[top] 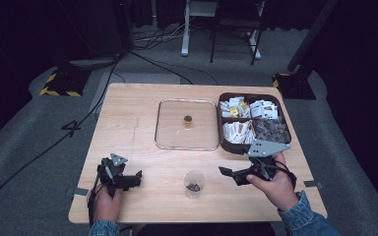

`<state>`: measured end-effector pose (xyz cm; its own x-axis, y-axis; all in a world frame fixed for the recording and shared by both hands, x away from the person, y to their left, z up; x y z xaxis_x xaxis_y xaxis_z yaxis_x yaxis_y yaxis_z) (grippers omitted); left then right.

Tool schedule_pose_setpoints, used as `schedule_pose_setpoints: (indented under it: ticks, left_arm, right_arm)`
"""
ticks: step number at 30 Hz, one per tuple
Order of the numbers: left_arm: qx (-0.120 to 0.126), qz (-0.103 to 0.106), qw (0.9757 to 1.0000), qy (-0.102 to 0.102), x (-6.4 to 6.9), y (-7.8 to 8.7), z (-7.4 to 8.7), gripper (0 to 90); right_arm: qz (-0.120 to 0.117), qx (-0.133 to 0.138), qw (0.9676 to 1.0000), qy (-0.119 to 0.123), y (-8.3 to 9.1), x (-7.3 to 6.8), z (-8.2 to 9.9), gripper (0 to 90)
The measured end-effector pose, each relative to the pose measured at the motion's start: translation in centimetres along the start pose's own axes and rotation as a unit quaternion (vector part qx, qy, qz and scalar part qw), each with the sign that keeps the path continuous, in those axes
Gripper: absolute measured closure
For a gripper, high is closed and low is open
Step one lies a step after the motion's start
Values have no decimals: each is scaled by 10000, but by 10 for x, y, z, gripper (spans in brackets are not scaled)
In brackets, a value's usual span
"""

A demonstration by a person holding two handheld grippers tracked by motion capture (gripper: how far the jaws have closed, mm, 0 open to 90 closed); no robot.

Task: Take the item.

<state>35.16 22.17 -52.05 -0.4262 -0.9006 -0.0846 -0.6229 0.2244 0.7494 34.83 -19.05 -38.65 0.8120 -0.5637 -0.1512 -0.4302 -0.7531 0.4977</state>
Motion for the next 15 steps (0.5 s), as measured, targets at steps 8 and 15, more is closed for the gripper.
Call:
schedule_pose_setpoints:
  ticks: [8,15]
  left_arm:
    - [7,8,10000,16,0,0,0,0]
    - [12,8,10000,23,0,0,0,0]
  right_arm:
    - [395,-142,9990,-163,23,26,12,180]
    - [644,-188,9970,-379,36,48,25,175]
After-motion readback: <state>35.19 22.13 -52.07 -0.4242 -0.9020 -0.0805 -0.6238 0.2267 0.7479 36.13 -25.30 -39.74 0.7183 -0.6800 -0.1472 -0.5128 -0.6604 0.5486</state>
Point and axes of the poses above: each handheld gripper's, and its own axes: y roughly backward along the jaws, z roughly out of its underside, x roughly to its right, the point moved 2 cm from there along -y, roughly forward along the jaws, and after that the axes turned 9 degrees about -y, right-handed, at the moved point
